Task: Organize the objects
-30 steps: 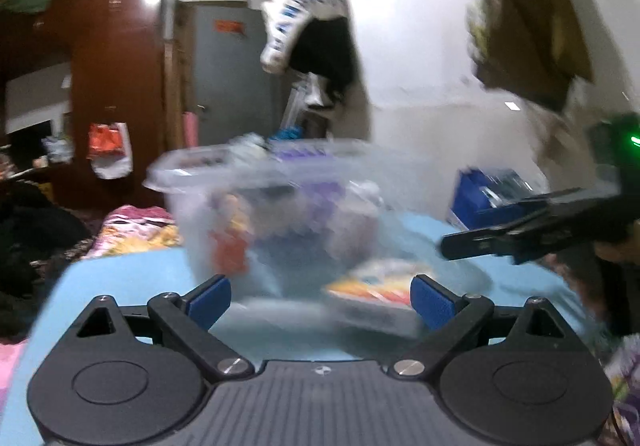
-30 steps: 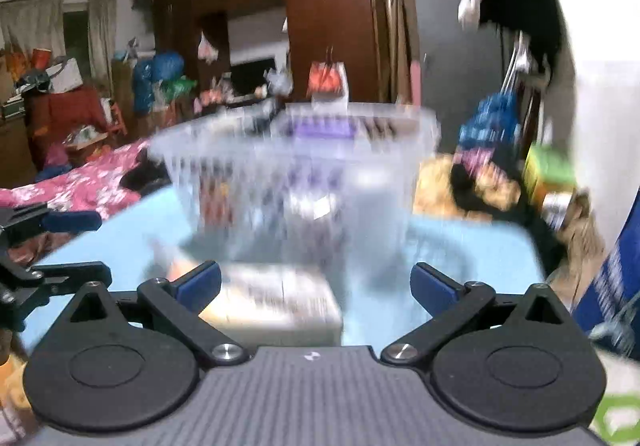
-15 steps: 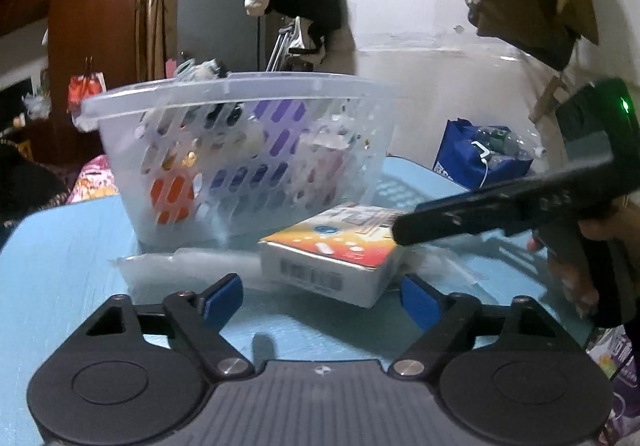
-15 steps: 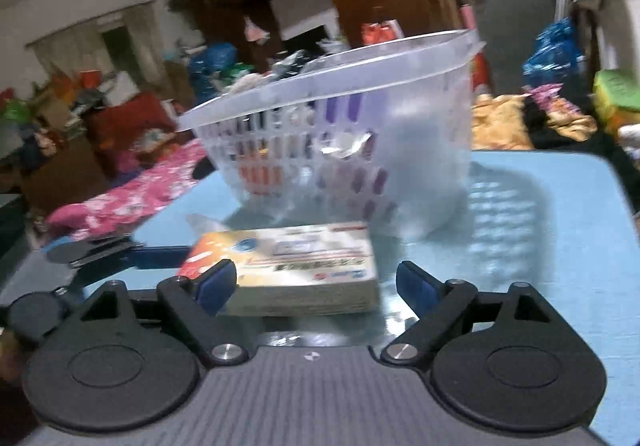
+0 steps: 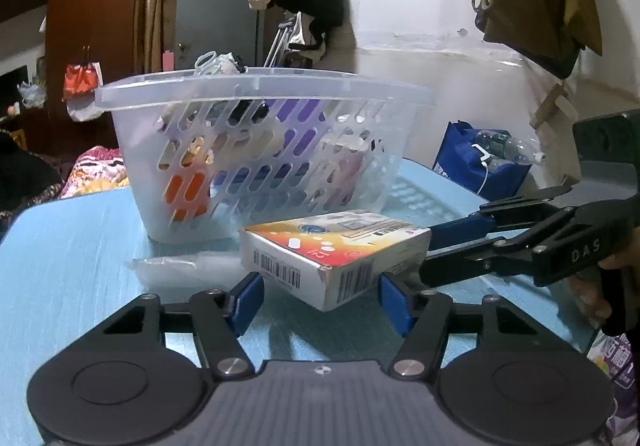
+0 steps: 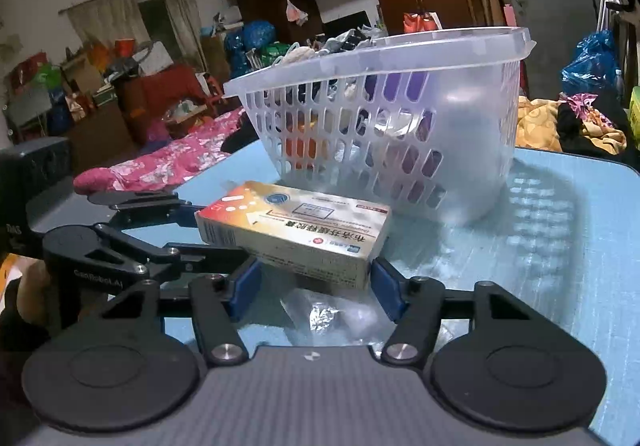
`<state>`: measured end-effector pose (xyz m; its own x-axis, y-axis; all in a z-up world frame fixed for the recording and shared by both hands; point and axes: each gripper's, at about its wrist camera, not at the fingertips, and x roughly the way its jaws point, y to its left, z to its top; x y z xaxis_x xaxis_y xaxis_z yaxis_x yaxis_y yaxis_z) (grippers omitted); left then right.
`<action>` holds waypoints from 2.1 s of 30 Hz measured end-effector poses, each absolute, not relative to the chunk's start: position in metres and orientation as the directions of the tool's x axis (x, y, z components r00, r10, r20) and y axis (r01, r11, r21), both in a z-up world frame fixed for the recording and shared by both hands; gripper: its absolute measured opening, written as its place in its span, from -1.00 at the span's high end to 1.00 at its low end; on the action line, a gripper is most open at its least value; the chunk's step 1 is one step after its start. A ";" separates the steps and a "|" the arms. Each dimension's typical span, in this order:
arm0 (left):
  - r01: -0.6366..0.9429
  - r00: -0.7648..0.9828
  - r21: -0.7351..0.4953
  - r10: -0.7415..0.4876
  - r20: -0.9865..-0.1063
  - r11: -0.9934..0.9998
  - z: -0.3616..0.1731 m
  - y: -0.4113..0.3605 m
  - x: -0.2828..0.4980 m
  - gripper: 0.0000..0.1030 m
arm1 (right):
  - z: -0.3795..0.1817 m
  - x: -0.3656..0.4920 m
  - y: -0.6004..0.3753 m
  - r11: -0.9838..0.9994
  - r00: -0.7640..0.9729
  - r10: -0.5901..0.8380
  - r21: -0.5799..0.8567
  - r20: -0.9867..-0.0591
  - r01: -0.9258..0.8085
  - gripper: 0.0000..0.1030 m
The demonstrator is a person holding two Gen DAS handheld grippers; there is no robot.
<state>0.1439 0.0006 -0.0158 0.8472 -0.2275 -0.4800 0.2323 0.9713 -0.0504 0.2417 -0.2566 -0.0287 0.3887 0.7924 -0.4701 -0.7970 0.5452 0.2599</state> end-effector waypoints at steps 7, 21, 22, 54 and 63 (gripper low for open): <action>0.234 0.851 -0.039 -0.224 -0.475 0.971 -0.014 0.001 0.146 -0.16 | -0.029 0.233 -0.251 0.573 0.428 0.773 0.224 -0.469 -0.788 -0.17; 0.252 0.863 -0.021 -0.235 -0.446 0.967 -0.015 0.005 0.133 0.48 | -0.029 0.217 -0.240 0.611 0.484 0.736 0.156 -0.473 -0.776 0.41; 0.241 0.872 -0.017 -0.224 -0.435 0.970 -0.014 0.009 0.129 0.17 | -0.028 0.215 -0.241 0.624 0.501 0.730 0.153 -0.465 -0.767 0.12; 0.298 0.834 -0.082 -0.302 -0.462 0.951 -0.007 0.040 0.170 -0.11 | -0.022 0.217 -0.211 0.682 0.554 0.690 0.163 -0.466 -0.713 0.08; 0.273 0.890 -0.052 -0.273 -0.365 0.961 0.001 0.028 0.139 -0.09 | -0.009 0.187 -0.205 0.691 0.603 0.685 0.103 -0.409 -0.715 0.10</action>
<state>0.1390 0.0275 0.0008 0.8899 -0.2730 -0.3653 0.2733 0.9605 -0.0520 0.1867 -0.2054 -0.0085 0.6029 0.6850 -0.4090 -0.7152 0.6913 0.1034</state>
